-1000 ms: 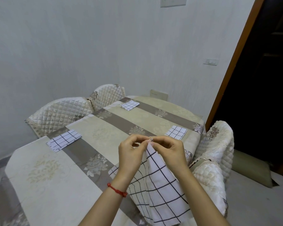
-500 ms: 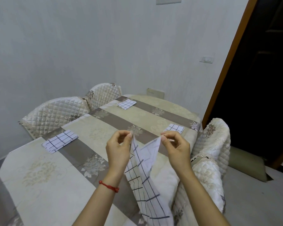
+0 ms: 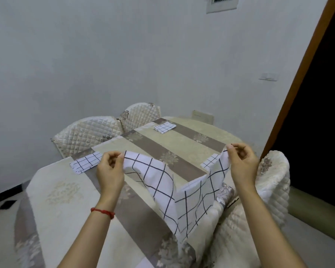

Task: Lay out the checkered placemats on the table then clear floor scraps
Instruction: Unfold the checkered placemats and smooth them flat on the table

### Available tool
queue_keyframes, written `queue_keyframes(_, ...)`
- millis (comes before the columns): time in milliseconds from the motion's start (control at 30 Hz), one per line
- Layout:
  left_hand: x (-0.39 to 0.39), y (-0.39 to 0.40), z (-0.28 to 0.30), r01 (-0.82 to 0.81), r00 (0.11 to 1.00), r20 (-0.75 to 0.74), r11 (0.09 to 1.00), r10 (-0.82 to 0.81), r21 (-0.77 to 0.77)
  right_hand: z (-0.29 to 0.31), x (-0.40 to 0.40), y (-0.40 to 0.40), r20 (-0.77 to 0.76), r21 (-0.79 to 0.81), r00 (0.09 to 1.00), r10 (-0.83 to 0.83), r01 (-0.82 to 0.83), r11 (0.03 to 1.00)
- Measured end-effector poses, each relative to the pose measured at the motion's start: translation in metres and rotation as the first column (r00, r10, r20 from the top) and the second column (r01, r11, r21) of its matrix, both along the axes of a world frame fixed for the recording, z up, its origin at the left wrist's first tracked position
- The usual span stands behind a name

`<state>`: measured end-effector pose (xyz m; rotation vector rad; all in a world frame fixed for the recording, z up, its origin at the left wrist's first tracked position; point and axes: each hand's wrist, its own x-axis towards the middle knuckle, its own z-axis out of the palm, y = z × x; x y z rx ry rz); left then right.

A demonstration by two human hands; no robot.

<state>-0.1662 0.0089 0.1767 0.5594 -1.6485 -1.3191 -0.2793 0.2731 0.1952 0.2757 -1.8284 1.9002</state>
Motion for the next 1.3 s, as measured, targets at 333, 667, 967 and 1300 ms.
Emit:
queue_keyframes(333, 0.052, 0.037, 0.011, -0.440, 0.898, 0.001, 0.897, 0.441, -0.047, 0.014, -0.068, 0.028, -0.010, 0.187, 0.991, 0.132, -0.128, 0.974)
queue_keyframes(667, 0.064, 0.014, 0.006, -0.614, 0.785, 0.075, 0.788, 0.615, -0.037, 0.020, -0.111, -0.011, 0.089, 0.362, 0.967, 0.239, -0.255, 0.897)
queue_keyframes(967, 0.033, -0.054, -0.072, -0.646, 0.740, 0.269, 0.762, 0.616, 0.032, -0.047, -0.158, -0.083, 0.212, 0.484, 0.933, 0.291, -0.359, 0.798)
queue_keyframes(1300, 0.008, -0.085, -0.171, -0.671, 0.657, 0.541, 0.735, 0.526, 0.100, -0.165, -0.221, -0.128, 0.381, 0.616, 0.896, 0.229, -0.430, 0.660)
